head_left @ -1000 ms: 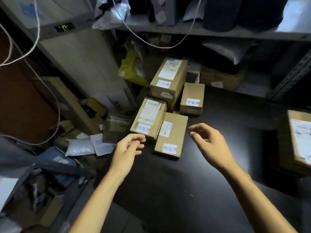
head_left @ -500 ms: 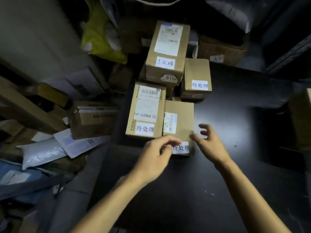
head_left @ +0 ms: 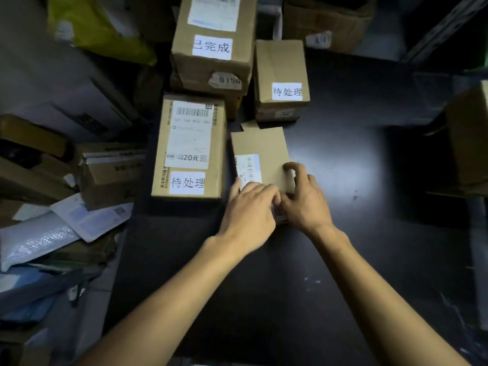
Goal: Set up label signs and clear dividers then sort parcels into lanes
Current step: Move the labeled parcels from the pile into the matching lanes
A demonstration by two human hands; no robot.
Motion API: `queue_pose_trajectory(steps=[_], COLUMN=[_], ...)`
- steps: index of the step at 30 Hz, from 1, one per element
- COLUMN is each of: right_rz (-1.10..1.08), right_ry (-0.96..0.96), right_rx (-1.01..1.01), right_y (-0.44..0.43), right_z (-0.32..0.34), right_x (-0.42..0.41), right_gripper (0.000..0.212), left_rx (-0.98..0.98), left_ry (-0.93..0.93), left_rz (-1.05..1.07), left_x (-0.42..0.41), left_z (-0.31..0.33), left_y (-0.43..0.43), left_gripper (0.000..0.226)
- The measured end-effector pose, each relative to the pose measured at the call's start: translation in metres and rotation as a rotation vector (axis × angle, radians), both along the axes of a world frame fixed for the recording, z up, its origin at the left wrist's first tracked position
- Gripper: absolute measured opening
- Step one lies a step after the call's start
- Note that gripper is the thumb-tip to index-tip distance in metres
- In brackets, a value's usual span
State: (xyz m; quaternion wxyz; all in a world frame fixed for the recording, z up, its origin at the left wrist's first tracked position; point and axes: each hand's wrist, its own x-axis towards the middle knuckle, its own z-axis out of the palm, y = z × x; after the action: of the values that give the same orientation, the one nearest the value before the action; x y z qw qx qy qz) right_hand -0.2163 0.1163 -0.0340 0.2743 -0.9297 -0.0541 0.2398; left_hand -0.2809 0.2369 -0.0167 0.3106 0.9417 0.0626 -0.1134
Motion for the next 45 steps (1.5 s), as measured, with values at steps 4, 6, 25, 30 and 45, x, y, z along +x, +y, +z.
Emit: queue_pose_trajectory(steps=[4,6,25,30,45], right_rz=[-0.004,-0.018,-0.318,-0.395,-0.445], right_ry=[0.040,0.091,0.359,0.316,0.256], right_rx=[0.045,0.078,0.436,0.506,0.731], right_y=[-0.014,-0.021,-0.121,-0.150,-0.215], right_z=[0.001,0.001,0.025,0.040,0.134], right_x=[-0.002,-0.002,0.021,0.007,-0.032], right_gripper=[0.055,0.067,0.017,0.014,0.009], left_rx=[-0.226,-0.252,-0.732,-0.690,-0.859], left_ry=[0.000,-0.063,0.043,0.033,0.081], left_rz=[0.301,0.466,0.970,0.848,0.695], left_x=[0.006,0.008,0.026,0.017,0.003], left_z=[-0.004,-0.005,0.004,0.026,0.128], left_y=[-0.010,-0.020,-0.094,-0.121,-0.154], left_gripper=[0.054,0.062,0.059,0.062,0.060])
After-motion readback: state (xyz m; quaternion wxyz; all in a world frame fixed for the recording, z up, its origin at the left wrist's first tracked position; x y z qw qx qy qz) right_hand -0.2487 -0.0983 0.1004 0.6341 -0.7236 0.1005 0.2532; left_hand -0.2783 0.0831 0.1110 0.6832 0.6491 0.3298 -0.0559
